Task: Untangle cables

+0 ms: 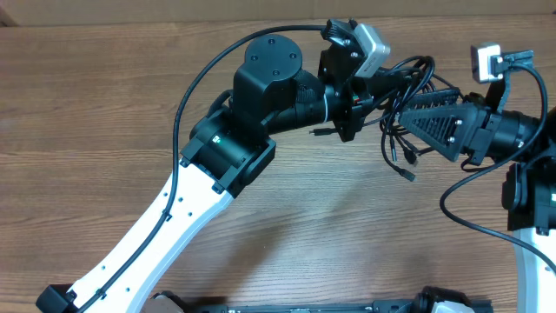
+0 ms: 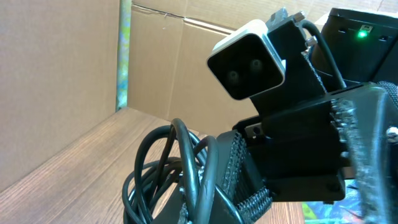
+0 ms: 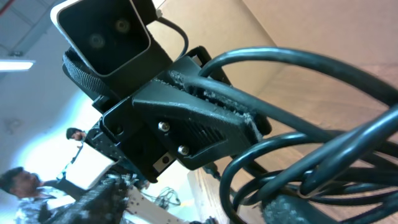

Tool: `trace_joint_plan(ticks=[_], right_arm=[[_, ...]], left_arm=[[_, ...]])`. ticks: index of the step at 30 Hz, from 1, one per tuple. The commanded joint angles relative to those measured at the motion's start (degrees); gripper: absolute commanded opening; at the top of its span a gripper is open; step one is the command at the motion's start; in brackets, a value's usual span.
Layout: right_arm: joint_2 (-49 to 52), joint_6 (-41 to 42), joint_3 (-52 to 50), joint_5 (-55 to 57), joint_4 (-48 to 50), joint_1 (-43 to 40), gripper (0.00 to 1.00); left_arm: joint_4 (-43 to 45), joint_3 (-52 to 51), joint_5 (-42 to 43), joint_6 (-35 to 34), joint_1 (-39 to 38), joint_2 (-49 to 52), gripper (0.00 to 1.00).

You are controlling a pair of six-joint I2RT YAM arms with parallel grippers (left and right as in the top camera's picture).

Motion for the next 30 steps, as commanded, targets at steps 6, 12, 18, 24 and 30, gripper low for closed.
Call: trace_joint_plan(ticks=[6, 12, 18, 24, 30], right_arm=[[0.07, -0.70, 0.59, 2.64, -0.13, -2.43, 0.51], [1.03, -0.68, 0.59, 3.06, -0.11, -2.84, 0.41], [2.43, -0.66, 0.59, 3.02, -0.09, -2.84, 0.29], [2.40, -0.68, 0.59, 2.82, -0.09, -2.84, 0.29], [2.40, -0.68, 0.59, 2.86, -0.07, -2.84, 0.29]], left_arm=[[3.48, 0.85, 3.43, -2.60, -0.31, 0.09, 0.04], [5.53, 0.85, 4.57, -3.87, -0.31, 0.09, 0.04], [5.31, 0.85, 6.03, -3.80, -0.28, 0.09, 0.04], [5.11, 0.85, 5.86, -3.82, 1.03, 0.09, 0.04], [5.07, 0.85, 6.08, -4.48, 2.12, 0.09, 0.04]])
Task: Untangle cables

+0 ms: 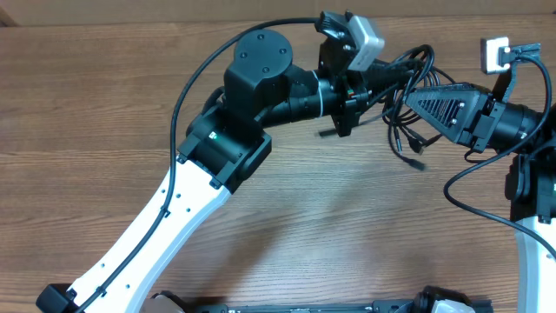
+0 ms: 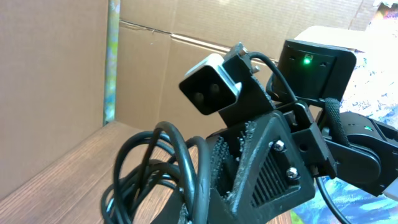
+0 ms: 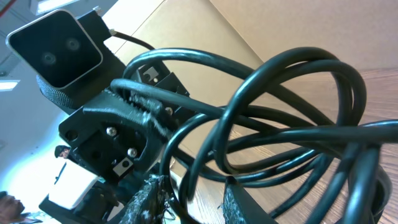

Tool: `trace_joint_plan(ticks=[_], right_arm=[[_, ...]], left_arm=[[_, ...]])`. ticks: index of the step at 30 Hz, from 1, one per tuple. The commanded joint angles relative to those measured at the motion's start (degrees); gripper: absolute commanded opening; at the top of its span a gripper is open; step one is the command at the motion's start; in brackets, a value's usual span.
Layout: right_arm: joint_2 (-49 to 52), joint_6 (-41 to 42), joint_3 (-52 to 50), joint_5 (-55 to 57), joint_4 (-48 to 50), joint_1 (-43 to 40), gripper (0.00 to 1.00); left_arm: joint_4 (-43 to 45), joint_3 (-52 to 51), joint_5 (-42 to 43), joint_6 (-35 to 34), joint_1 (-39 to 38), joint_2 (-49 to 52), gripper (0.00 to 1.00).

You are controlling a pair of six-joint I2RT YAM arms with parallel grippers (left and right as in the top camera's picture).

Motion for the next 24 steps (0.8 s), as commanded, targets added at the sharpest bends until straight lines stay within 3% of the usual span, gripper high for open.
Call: trace_joint_plan(ticks=[1, 24], right_arm=[[0.17, -0.22, 0.59, 0.81, 0.17, -0.37, 0.29], [0.17, 1.09, 0.59, 0.74, -0.28, -0.35, 0.29]], left_arm=[[0.42, 0.85, 1.40, -1.64, 0.46, -0.17, 0.04], [1.20, 0.85, 0.74, -1.38, -3.04, -0.17, 0.04]])
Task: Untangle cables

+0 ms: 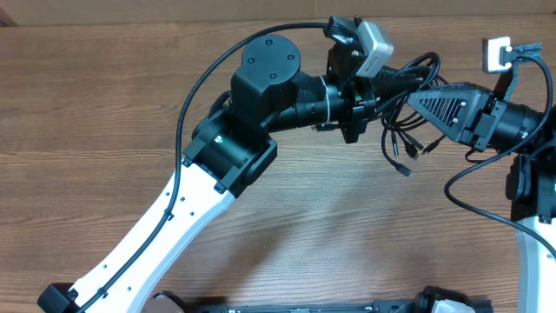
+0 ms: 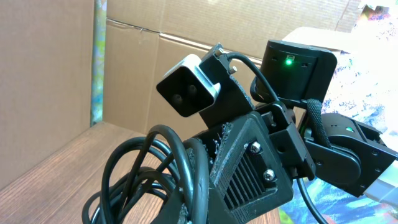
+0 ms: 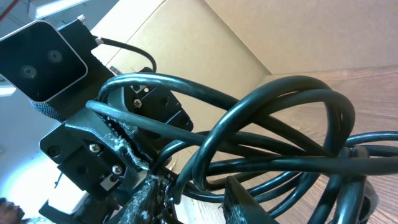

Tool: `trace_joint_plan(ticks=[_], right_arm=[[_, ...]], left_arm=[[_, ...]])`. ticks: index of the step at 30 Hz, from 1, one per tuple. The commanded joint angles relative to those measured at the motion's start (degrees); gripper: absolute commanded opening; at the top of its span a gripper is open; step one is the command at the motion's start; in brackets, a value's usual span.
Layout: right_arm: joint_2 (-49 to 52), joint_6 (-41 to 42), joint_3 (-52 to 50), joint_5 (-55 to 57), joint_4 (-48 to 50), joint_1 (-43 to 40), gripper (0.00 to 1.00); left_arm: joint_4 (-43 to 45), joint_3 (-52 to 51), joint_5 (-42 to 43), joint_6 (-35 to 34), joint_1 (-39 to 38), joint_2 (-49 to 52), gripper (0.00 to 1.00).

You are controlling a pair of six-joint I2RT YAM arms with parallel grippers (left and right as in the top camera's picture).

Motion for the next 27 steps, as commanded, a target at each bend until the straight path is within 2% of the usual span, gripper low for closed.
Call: trace_joint_plan(ticks=[1, 4, 7, 8, 25, 27], right_arm=[[0.17, 0.24, 0.59, 0.39, -0.09, -0.17, 0.29], [0.17, 0.26, 0.59, 0.37, -0.09, -0.07, 0.30], [0.20, 1.66, 0.59, -0.11, -0.09, -0.02, 0.42], [0.17, 1.79, 0.59, -0.42, -0.09, -0.02, 0.42], [0.39, 1.90, 0.59, 0.68, -4.50, -0.02, 0.41], [0.39, 1.90, 0.59, 0.70, -4.35, -0.02, 0.33]], left_arm=[[0.74, 0.85, 0.66, -0.24, -0.94, -0.17, 0.04], [1.05, 0.85, 0.68, -0.24, -1.03, -0.17, 0.04], [1.11, 0.85, 0.66, -0.24, -1.11, -0.17, 0.04], [1.11, 0.85, 0.59, -0.24, -1.11, -0.17, 0.04], [3.87, 0.85, -0.76, 1.70, -4.46, -0.17, 0.04], [3.10, 0.85, -0.85, 1.95, -4.44, -0.17, 0.04]])
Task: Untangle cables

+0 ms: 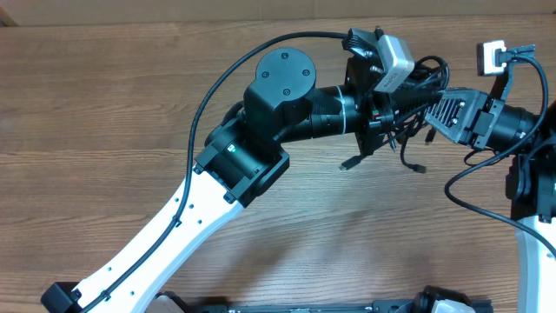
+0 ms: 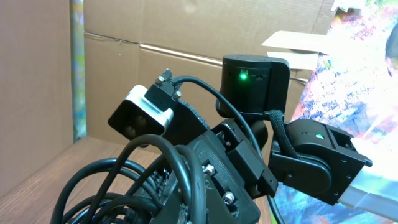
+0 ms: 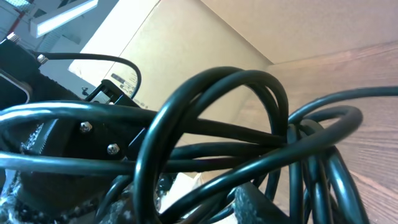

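Observation:
A knot of black cables (image 1: 427, 76) hangs above the wooden table between the two grippers, with two plug ends (image 1: 346, 163) dangling below. My left gripper (image 1: 396, 97) reaches into the knot from the left and is shut on it; its fingers are hidden in the left wrist view, where a thick strand (image 2: 194, 180) runs down out of frame. My right gripper (image 1: 427, 106) meets the knot from the right. In the right wrist view its fingers stand apart at the bottom edge, and loops (image 3: 219, 76) cross the gap of the right gripper (image 3: 186, 208).
The wooden table (image 1: 104, 104) stretches left and forward of the arms. A cardboard wall (image 1: 174, 9) lines the far edge. The right arm's base (image 1: 534, 187) stands at the right edge. The left arm's white link (image 1: 165, 235) crosses the table's front left.
My left arm has shifted right with the knot, close up against the right gripper. The right fingers stand wider apart than before. One plug end now hangs under the left gripper.
At first both grippers met at the knot and the right fingers were wide apart. Then the right fingers were narrowed around strands and the two grippers stood further apart. Now the grippers are close together and the right fingers are wide again.

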Tool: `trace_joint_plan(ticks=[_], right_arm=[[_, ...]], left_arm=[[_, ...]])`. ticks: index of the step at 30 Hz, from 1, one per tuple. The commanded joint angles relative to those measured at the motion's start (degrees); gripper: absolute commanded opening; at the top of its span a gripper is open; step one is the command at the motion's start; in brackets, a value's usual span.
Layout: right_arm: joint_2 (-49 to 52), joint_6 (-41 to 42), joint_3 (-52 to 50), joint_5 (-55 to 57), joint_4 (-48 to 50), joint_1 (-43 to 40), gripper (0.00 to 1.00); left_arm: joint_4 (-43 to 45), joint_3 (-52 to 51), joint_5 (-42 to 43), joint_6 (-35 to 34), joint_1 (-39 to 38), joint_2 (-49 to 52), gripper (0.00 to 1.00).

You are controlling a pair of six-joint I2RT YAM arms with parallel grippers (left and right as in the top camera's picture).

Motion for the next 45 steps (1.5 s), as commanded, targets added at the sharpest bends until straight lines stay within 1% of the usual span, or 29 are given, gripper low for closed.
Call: trace_joint_plan(ticks=[1, 2, 4, 6, 11, 14, 19, 23, 25, 28, 36, 42, 43, 45], right_arm=[[0.24, 0.55, 0.59, 0.59, 0.24, -0.02, 0.28], [0.24, 0.55, 0.59, 0.59, 0.24, -0.02, 0.25], [0.24, 0.55, 0.59, 0.57, 0.24, -0.02, 0.15], [0.24, 0.55, 0.59, 0.55, 0.24, -0.02, 0.04], [0.24, 0.55, 0.59, 0.00, 0.24, -0.07, 0.04], [0.24, 0.52, 0.61, -1.27, 0.48, -0.15, 0.04], [0.24, 0.37, 0.61, -4.94, 4.81, -0.17, 0.04], [0.24, 0.37, 0.61, -5.11, 6.19, -1.42, 0.04], [0.24, 0.37, 0.61, -5.27, 6.19, -2.78, 0.04], [0.24, 0.39, 0.61, -6.23, 6.19, -5.49, 0.04], [0.24, 1.46, 0.61, -9.25, 6.32, -11.23, 0.04], [0.24, 1.46, 0.61, -9.84, 6.32, -12.96, 0.05], [0.24, 1.46, 0.61, -9.84, 6.29, -13.00, 0.08], [0.24, 1.49, 0.61, -9.84, 6.29, -12.98, 0.10]], left_arm=[[-0.26, 0.85, 0.20, 1.62, -0.46, -0.24, 0.04], [-0.44, 0.85, -0.24, 1.66, -0.46, -0.24, 0.04], [-0.66, 0.85, -1.33, 1.81, -0.46, -0.24, 0.04], [-0.63, 0.85, -2.32, 1.79, -0.46, -0.24, 0.04], [-0.74, 0.85, -5.51, 2.03, -0.22, -0.24, 0.04], [-1.81, 0.85, -5.53, 2.54, 0.79, -0.24, 0.04], [-5.51, 0.85, -5.35, 2.80, 4.13, -0.24, 0.04], [-6.49, 0.85, -1.31, 2.80, 6.62, -0.24, 0.04], [-6.49, 0.85, 2.21, 2.84, 7.80, -0.24, 0.04], [-6.95, 0.85, 5.11, 2.82, 9.05, -0.24, 0.04], [-10.45, 0.85, 5.88, 2.91, 10.08, -0.24, 0.04], [-13.38, 0.85, 6.32, 6.75, 10.08, -0.24, 0.04], [-13.97, 0.85, 7.41, 8.52, 10.08, -0.24, 0.04], [-15.43, 0.85, 12.33, 14.67, 10.08, -0.24, 0.04]])
